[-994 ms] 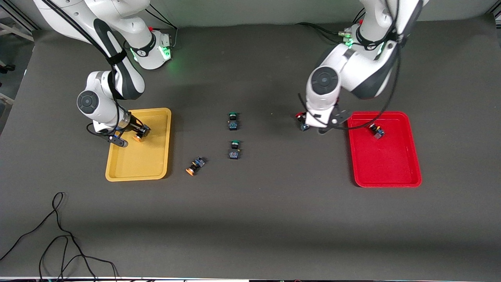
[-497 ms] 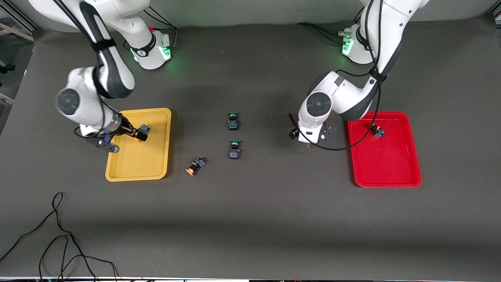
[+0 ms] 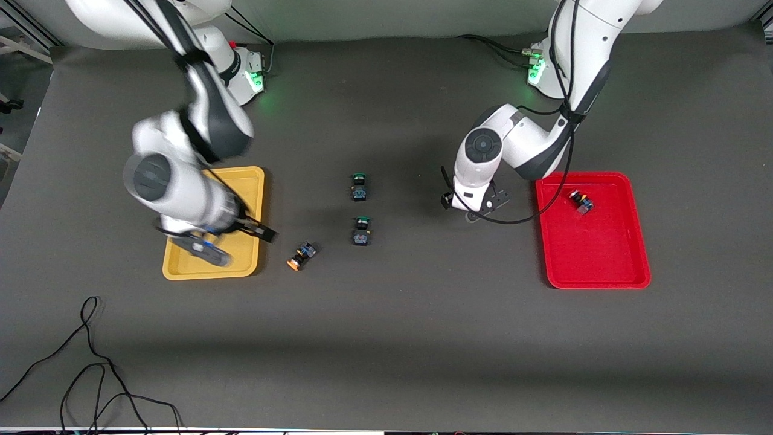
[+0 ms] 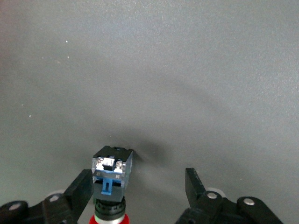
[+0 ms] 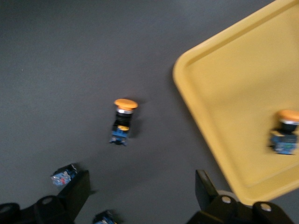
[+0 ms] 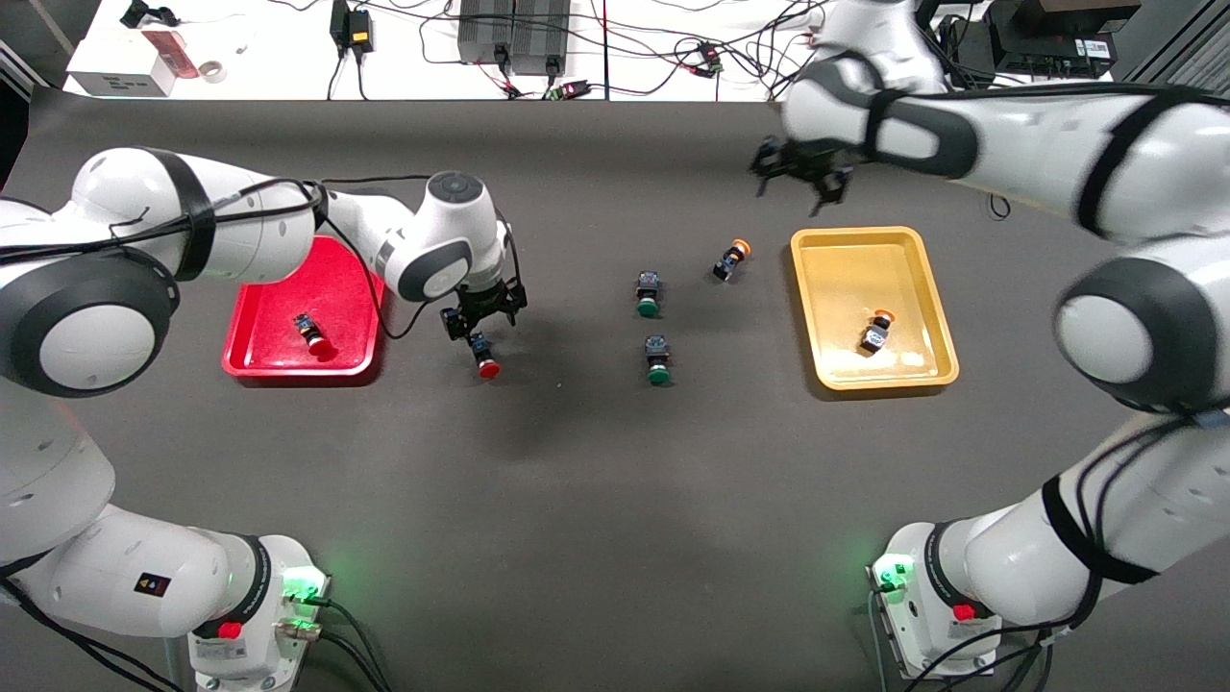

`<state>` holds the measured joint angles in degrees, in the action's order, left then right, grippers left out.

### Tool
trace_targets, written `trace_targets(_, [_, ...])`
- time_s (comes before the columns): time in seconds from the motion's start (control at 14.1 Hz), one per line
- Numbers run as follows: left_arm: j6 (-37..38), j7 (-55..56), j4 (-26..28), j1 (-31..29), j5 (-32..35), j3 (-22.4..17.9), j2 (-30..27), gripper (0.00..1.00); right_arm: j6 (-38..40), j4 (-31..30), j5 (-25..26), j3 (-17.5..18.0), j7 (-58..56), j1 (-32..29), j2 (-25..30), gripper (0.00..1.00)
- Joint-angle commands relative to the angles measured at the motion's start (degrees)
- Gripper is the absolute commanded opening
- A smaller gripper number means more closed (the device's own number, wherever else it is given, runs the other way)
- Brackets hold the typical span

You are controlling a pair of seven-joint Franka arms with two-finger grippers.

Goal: Place red and yellow buttons in trays
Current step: 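Grasp second yellow button with the right gripper while the left gripper grasps red, then release yellow button in yellow tray with the right gripper while the left gripper releases red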

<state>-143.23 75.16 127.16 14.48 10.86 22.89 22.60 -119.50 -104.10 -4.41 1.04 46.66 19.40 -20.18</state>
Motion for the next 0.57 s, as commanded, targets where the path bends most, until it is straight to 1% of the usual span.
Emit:
trace_targets(0.0, [-6.6, 1.3, 7.6, 0.6, 1.7, -0.6, -5.5, 0.88, -8.1, 3.1, -0.2, 1.3, 3.0, -0.1, -9.8, 1.0])
trace_targets(0.07, [-7.8, 1.3, 8.8, 0.6, 2.3, -0.6, -5.9, 0.88, -10.6, 2.9, -0.2, 1.3, 3.4, 0.5, -11.5, 1.0])
trace_targets(0.14, [-8.1, 1.3, 9.4, 0.5, 3.5, -0.6, -6.1, 0.85, -12.6, 2.8, -0.1, 1.3, 4.1, 0.9, -13.4, 1.0])
trace_targets(0.28, [-11.1, 1.3, 11.3, 0.2, 4.5, -0.6, -6.6, 0.77, -16.7, 2.6, -0.1, 1.3, 4.6, 1.0, -16.7, 1.0])
trace_targets(0.35, [-12.9, 1.3, 12.7, 0.1, 4.5, -0.6, -7.1, 0.71, -17.7, 2.5, -0.1, 1.3, 4.9, 1.0, -17.7, 0.98])
trace_targets(0.43, [-14.3, 1.2, 13.5, 0.1, 4.7, -0.6, -7.3, 0.64, -18.4, 2.0, -0.1, 1.3, 4.9, 0.9, -18.1, 0.83])
trace_targets(0.5, [-14.8, 1.2, 14.0, 0.1, 5.4, -0.6, -7.5, 0.57, -18.9, 1.6, -0.1, 1.3, 4.9, 0.9, -18.1, 0.57])
